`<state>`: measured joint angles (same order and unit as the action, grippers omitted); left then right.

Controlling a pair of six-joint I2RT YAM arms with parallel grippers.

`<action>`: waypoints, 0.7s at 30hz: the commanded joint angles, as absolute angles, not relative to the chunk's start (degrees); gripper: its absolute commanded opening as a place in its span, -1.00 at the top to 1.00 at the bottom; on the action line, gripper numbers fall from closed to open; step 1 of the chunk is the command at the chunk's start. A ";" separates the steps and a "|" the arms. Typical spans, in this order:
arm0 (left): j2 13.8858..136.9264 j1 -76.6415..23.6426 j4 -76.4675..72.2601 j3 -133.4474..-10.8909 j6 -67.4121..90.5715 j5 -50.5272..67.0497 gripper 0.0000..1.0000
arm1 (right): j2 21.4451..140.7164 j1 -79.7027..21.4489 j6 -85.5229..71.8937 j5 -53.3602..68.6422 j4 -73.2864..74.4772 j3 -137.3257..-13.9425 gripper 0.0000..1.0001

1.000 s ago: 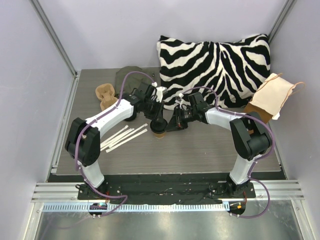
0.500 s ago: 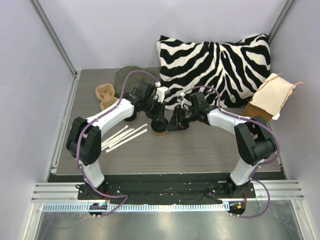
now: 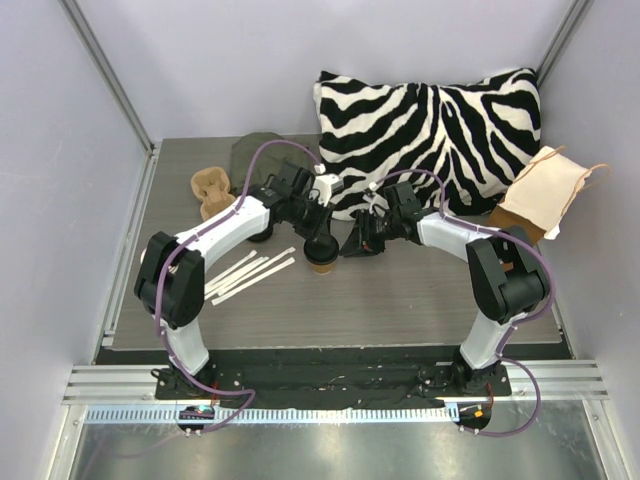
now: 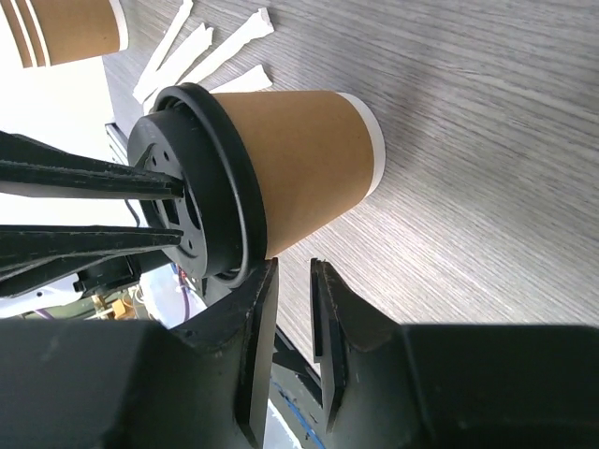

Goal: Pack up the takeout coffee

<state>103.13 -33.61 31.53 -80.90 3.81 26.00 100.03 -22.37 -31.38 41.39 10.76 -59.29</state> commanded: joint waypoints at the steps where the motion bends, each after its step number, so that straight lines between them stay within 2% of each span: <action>1: 107.67 -34.45 39.46 -78.40 2.02 25.31 0.51 | 99.76 -22.59 -32.17 42.62 6.95 -61.17 0.42; 7: 108.02 -34.45 39.73 -78.66 0.71 26.10 0.51 | 97.47 -22.15 -30.95 45.61 7.02 -60.90 0.35; 13: 108.02 -34.63 42.01 -80.59 -4.73 29.78 0.43 | 94.49 -21.27 -23.21 44.56 15.38 -64.78 0.22; 17: 107.67 -34.89 45.69 -84.01 -7.38 34.44 0.34 | 91.94 -21.18 -23.29 43.07 15.38 -64.51 0.22; 21: 107.32 -35.42 49.39 -88.67 -9.31 34.19 0.24 | 90.88 -21.09 -23.20 40.36 15.38 -65.12 0.28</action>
<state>105.49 -34.13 39.05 -85.86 -5.32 32.64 93.58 -21.50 -25.04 42.85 15.42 -62.57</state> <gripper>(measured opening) 0.357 0.375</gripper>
